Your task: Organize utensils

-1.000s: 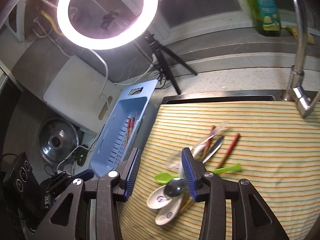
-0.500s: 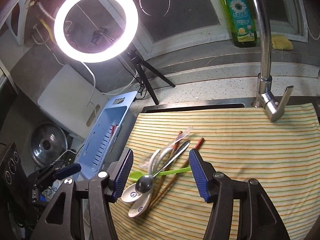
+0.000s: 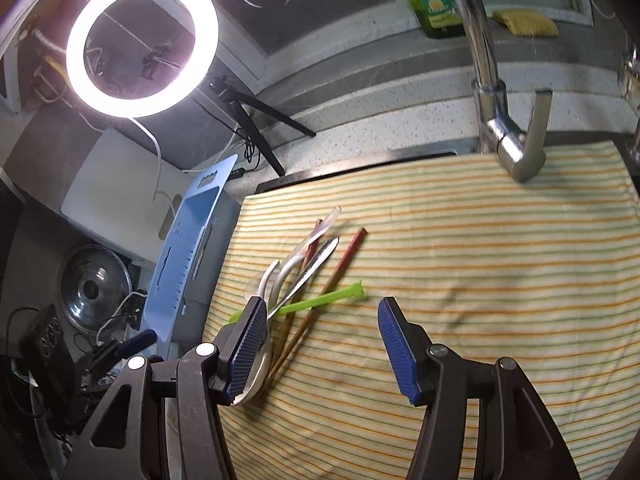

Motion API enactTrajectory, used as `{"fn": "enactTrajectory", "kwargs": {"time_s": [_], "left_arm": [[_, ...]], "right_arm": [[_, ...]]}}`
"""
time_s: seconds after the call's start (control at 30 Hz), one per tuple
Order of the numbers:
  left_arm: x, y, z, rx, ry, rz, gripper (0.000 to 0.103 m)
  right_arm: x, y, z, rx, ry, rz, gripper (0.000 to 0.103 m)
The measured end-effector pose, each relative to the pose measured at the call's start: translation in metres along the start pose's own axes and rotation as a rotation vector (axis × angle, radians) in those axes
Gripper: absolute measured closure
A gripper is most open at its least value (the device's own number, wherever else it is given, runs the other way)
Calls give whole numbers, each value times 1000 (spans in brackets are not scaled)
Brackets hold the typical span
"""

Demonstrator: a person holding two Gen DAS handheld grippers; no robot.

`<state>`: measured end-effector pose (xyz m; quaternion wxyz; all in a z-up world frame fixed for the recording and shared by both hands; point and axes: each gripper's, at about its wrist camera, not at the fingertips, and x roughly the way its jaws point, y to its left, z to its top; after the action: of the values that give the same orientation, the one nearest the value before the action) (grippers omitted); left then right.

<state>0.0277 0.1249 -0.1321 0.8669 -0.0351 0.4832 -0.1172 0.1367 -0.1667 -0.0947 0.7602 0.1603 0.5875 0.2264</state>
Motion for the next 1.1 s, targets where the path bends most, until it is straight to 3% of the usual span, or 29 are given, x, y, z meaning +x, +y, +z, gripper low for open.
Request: {"fn": "enactTrajectory", "kwargs": {"time_s": [0.23, 0.37, 0.63, 0.93, 1.1], "left_arm": [[16, -12, -20, -38, 59, -51, 49], [19, -20, -22, -27, 61, -70, 50], [17, -15, -21, -29, 53, -65, 50], [11, -2, -28, -63, 45, -47, 50], [7, 0, -29, -69, 38, -41, 50]], "right_arm": [[20, -6, -12, 39, 88, 61, 50], [35, 5, -14, 15, 144, 92, 67], [72, 40, -15, -97, 243, 108, 84], [102, 74, -2, -162, 302, 148, 85], [124, 87, 6, -211, 333, 111, 85]]}}
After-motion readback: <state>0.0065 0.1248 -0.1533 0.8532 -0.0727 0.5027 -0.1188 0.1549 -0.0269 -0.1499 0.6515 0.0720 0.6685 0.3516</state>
